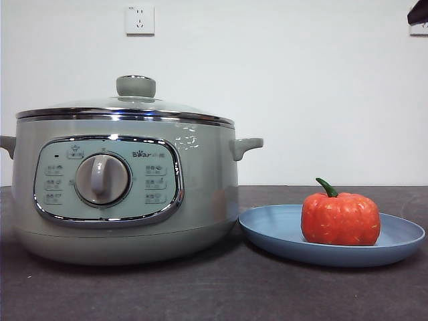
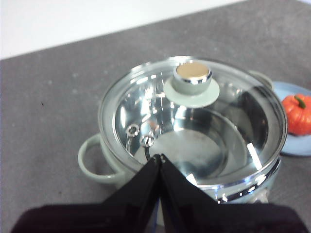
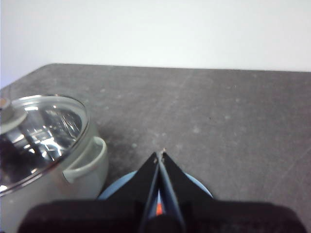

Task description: Take the pumpkin out from the steamer,put the pumpkin in the blue plate,close the lid

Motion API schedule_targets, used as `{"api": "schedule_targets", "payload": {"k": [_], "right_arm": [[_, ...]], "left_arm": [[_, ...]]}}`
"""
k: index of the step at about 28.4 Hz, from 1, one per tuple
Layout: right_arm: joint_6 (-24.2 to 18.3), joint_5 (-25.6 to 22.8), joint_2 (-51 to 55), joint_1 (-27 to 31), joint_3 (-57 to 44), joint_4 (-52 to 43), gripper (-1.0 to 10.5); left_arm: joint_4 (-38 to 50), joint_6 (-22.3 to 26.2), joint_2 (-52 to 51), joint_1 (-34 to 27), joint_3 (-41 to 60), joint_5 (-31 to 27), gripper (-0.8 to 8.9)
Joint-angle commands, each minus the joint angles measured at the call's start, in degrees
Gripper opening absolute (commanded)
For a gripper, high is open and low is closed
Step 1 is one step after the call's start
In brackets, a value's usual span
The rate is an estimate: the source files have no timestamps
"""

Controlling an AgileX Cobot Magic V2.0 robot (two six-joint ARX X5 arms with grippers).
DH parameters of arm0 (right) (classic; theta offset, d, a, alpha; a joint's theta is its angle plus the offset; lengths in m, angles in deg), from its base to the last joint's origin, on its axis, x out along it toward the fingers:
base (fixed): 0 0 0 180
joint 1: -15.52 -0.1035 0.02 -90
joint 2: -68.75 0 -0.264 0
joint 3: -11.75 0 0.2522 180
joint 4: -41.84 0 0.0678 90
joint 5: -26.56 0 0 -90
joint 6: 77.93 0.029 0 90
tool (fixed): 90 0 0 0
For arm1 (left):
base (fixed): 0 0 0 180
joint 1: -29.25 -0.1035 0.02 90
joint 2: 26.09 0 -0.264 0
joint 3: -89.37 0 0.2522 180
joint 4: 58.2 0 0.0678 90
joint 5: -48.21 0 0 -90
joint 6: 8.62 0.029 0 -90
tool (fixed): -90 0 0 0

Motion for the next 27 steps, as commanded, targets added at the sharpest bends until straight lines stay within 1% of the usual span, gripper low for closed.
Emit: {"api": "schedule_targets", "payload": {"k": [1,8,10,11,14,17,21,23,27], "right_arm": [[0.68,-0.22,0.09,-0.02,-0.33,0.7,-0.2],[0.68,-0.15,0.09,-0.02,-0.33,2.73,-0.2],[0.68,-0.22,0.09,-0.02,-0.33,3.37,-0.2],[0.68,-0.17,0.11,0.0,-0.33,3.76,-0.2],[0.68,-0.15,0.09,-0.02,-0.33,4.33,-0.2],[0.68,-0.17,0.09,-0.02,-0.33,4.76,-0.2],[0.68,-0.15,0.09,-0.02,-0.33,4.81,-0.2],[0.68,-0.15,0.09,-0.02,-0.33,4.81,-0.2],[0.68,-0.15,0.09,-0.02,-0.33,4.81,-0.2]], "left_arm": [[-0.59,-0.61,-0.11,-0.11,0.26,-0.02,-0.03],[-1.01,-0.55,-0.11,-0.07,0.28,0.0,-0.03],[-1.66,2.58,-1.84,-0.37,0.28,-0.55,-0.03],[-2.45,3.41,-3.61,-1.2,0.28,-0.66,-0.03],[-2.21,4.2,-9.25,-5.27,0.61,2.69,-0.03],[1.77,4.39,-15.28,-11.56,2.67,7.32,-0.03],[9.22,5.75,-22.12,-20.0,9.99,7.67,-0.03],[12.13,5.73,-24.44,-23.19,14.47,8.0,-0.03],[16.02,5.75,-26.64,-27.28,23.39,8.85,-0.03]]}}
